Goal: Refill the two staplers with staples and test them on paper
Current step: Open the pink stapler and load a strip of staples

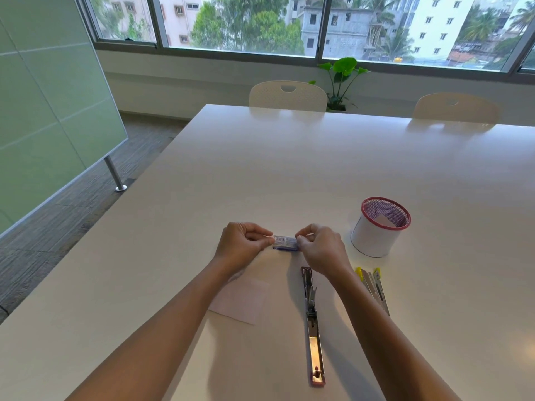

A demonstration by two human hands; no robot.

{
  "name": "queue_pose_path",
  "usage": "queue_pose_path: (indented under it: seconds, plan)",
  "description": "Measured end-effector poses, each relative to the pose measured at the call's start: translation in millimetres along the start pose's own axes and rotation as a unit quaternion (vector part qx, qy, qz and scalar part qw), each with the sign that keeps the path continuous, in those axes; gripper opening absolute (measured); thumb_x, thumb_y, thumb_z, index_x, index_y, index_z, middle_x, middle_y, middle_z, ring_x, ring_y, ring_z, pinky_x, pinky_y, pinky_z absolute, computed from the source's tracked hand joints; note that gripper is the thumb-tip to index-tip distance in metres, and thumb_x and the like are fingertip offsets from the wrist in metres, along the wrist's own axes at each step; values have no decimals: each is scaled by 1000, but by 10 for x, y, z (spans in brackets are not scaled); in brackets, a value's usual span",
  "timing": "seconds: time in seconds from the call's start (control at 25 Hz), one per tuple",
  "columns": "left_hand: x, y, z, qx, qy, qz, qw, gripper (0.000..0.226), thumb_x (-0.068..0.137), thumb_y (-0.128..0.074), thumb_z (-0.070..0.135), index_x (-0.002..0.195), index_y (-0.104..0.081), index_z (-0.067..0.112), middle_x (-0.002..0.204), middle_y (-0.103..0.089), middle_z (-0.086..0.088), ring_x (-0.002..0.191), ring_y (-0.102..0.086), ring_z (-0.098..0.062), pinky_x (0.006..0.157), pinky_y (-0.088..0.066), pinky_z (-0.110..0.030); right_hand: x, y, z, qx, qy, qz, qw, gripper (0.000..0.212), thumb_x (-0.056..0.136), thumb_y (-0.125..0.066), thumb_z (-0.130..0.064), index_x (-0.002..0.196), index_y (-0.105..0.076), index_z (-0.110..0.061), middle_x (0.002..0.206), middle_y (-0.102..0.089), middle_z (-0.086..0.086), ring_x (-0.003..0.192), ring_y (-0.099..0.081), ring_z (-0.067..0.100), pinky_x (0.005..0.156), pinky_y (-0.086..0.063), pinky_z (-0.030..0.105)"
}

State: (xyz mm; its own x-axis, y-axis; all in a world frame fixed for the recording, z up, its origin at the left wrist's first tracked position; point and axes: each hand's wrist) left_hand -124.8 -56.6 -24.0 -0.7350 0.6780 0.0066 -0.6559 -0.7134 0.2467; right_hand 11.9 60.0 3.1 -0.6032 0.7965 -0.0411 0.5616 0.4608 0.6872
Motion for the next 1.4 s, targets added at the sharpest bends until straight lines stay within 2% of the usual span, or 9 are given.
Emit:
queue_pose_path:
  seconds: [0.12, 0.24, 0.4, 0.56, 0.72, 1.04, 1.2, 1.28, 1.4]
  plan:
    - [-14, 14, 8, 32, -1, 12, 999, 11, 74, -86, 23, 80, -78, 18, 71, -76, -1, 64, -70, -12, 65, -57, -25, 97, 156, 131, 133, -68, -15, 989, 14, 95, -63, -12, 83, -69, -17, 94, -74, 9, 81, -72, 21, 77, -61, 37]
    - [6, 24, 9, 39, 2, 24, 999, 10, 77, -83, 25, 77, -77, 17, 69, -75, -4, 60, -65, -11, 63, -53, -28, 49, 368, 224, 283, -108, -69, 950, 17, 96, -58, 1, 83, -67, -6, 87, -70, 18, 65, -70, 15, 64, -60, 22]
    - [14, 11, 24, 35, 8, 31, 999, 8, 81, -79, 20, 78, -76, 14, 70, -75, -7, 61, -67, -14, 69, -56, -32, -218, 444, 232, 220, -117, -123, 961, 15, 95, -62, -5, 81, -65, -3, 74, -66, 13, 62, -64, 15, 57, -57, 18]
    - [18, -21, 68, 36, 27, 41, 998, 9, 83, -76, 19, 79, -75, 11, 73, -75, -8, 56, -60, -9, 63, -50, -23, -328, 354, 209, -38, -105, -133, 985, 37, 84, -73, -47, 68, -69, -14, 71, -73, 7, 75, -72, 19, 78, -60, 36]
    - [-31, -81, 155, 56, 36, 61, 996, 11, 84, -74, 25, 81, -75, 15, 73, -69, 2, 63, -57, -10, 63, -46, -21, -365, 264, 74, -168, -89, -123, 974, 55, 76, -72, -62, 81, -72, -7, 87, -74, 10, 88, -70, 24, 64, -48, 30]
    - [-349, -390, 381, 57, -19, 76, 995, 8, 87, -70, 19, 82, -72, 13, 60, -54, 8, 48, -46, 0, 55, -42, -18, -271, 342, 136, -42, -135, -224, 964, 33, 78, -79, -40, 72, -67, -10, 66, -62, 2, 60, -58, 14, 59, -44, 26]
    - [-658, -669, 349, 56, 31, 4, 998, 11, 93, -62, 24, 95, -67, 15, 81, -65, 2, 67, -60, -5, 58, -46, -9, -300, 424, 153, 35, -135, -261, 955, 36, 89, -69, -38, 87, -71, -2, 60, -52, 0, 46, -43, 6, 46, -35, 17]
    - [-745, -746, 354, 61, 87, -15, 994, 27, 96, -53, 39, 98, -65, 15, 89, -70, -3, 78, -67, -16, 71, -56, -26, -320, 477, 106, 92, -132, -265, 951, 34, 94, -64, -35, 83, -68, -3, 61, -47, 1, 44, -38, 4, 43, -31, 13]
    - [-839, -766, 478, 28, 156, -93, 983, 47, 99, -36, 54, 97, -62, 15, 77, -66, -4, 59, -64, -19, 53, -50, -27, -324, 569, 37, 140, -120, -246, 952, 32, 99, -57, -28, 74, -63, -8, 61, -47, 0, 50, -38, 5, 47, -32, 13]
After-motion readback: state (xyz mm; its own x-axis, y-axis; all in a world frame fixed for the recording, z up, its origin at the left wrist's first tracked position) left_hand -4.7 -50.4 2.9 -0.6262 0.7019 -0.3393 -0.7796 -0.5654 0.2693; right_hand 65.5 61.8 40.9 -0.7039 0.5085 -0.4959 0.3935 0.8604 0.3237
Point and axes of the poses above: each hand's wrist, its own x-axis towards the middle knuckle, its own y-axis out of the back of the hand, z = x × y
